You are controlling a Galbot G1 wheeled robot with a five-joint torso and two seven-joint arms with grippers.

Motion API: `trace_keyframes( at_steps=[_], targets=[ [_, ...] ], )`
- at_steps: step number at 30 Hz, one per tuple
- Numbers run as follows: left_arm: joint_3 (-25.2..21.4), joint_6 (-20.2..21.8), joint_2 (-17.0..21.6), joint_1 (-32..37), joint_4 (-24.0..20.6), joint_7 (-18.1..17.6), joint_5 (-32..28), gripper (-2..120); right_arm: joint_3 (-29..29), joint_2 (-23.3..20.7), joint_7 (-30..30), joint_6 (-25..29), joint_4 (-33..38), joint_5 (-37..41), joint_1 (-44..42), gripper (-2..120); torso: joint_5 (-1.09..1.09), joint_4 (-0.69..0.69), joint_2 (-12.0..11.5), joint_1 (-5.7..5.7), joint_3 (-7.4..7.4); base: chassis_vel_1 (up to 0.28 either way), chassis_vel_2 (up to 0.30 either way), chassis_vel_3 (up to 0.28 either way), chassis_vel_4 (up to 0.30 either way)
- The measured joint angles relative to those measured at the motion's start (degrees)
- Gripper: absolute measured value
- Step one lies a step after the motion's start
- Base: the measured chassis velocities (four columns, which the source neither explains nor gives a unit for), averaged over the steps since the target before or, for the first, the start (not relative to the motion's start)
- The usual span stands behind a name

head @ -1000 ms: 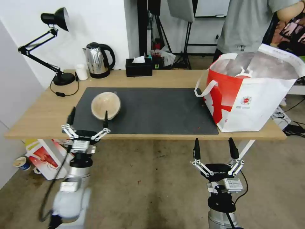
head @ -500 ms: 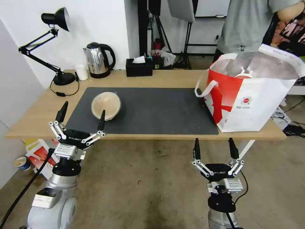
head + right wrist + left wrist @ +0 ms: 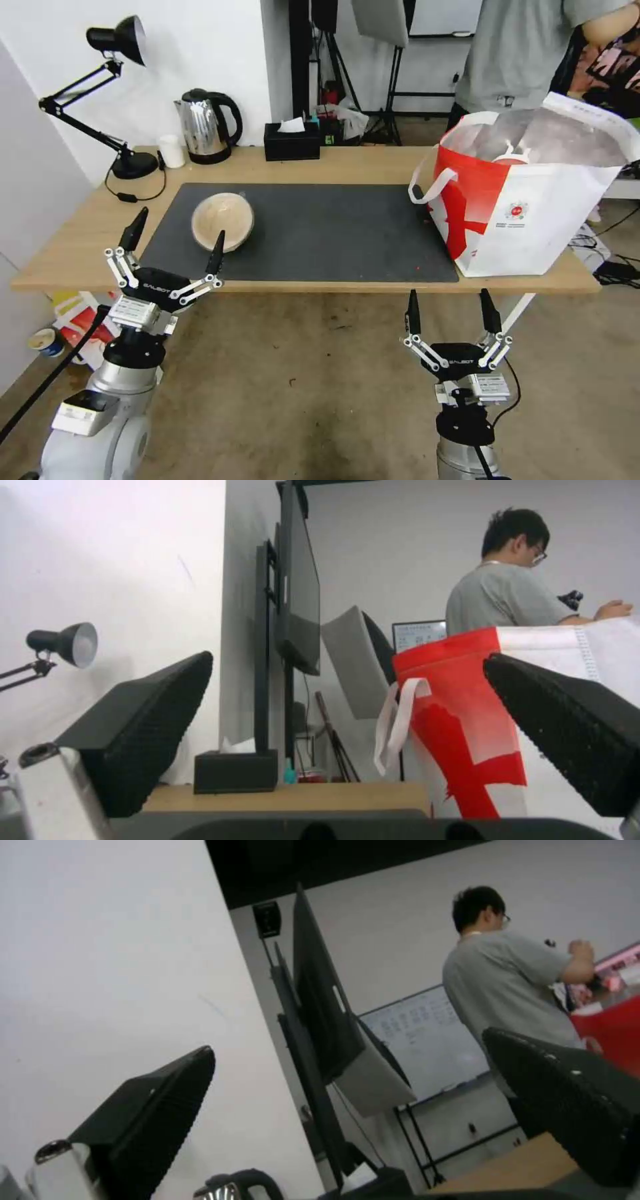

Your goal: Pick up the trash from the table and place it into the takeout bag.

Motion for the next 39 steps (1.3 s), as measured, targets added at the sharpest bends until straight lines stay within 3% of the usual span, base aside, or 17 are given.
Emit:
trace_keyframes(
  at_steps=[8, 15, 21, 24, 33, 39],
  targets=[
    [-3.99, 0.12, 8.78, -1.92, 4.26, 1.53, -2.23, 100, -0.01, 0.00, 0.00, 0.00, 0.00, 0.00, 0.00, 100, -0.01, -0.01, 0.00, 0.00, 0.00, 0.000, 0.000, 0.000, 0.000],
    [-11.71, 0.07, 18.62, -3.09, 7.23, 4.17, -5.33, 100, 0.00, 0.01, 0.00, 0.00, 0.00, 0.00, 0.00, 100, 0.00, 0.00, 0.00, 0.00, 0.00, 0.000, 0.000, 0.000, 0.000],
    [-15.27, -0.09, 22.30, -3.04, 8.18, 5.79, -5.79, 100, 0.00, 0.01, 0.00, 0.00, 0.00, 0.00, 0.00, 100, 0.00, 0.00, 0.00, 0.00, 0.00, 0.000, 0.000, 0.000, 0.000],
    [-17.61, -0.99, 25.36, -3.97, 10.20, 7.25, -2.48, 100, -0.01, 0.01, 0.01, 0.00, 0.00, 0.00, 0.00, 100, -0.01, 0.00, 0.00, 0.00, 0.00, 0.000, 0.000, 0.000, 0.000],
    [-19.67, -3.96, 30.61, -5.96, 14.20, 9.40, 4.98, 100, -0.01, 0.02, 0.00, 0.00, 0.00, 0.00, 0.00, 100, 0.00, -0.01, 0.00, 0.00, 0.00, 0.000, 0.000, 0.000, 0.000],
    [-19.33, -4.78, 32.01, -6.16, 14.81, 10.26, 6.64, 100, -0.01, 0.01, 0.00, 0.00, 0.00, 0.00, 0.00, 100, 0.00, 0.00, 0.00, 0.00, 0.00, 0.000, 0.000, 0.000, 0.000]
  ],
)
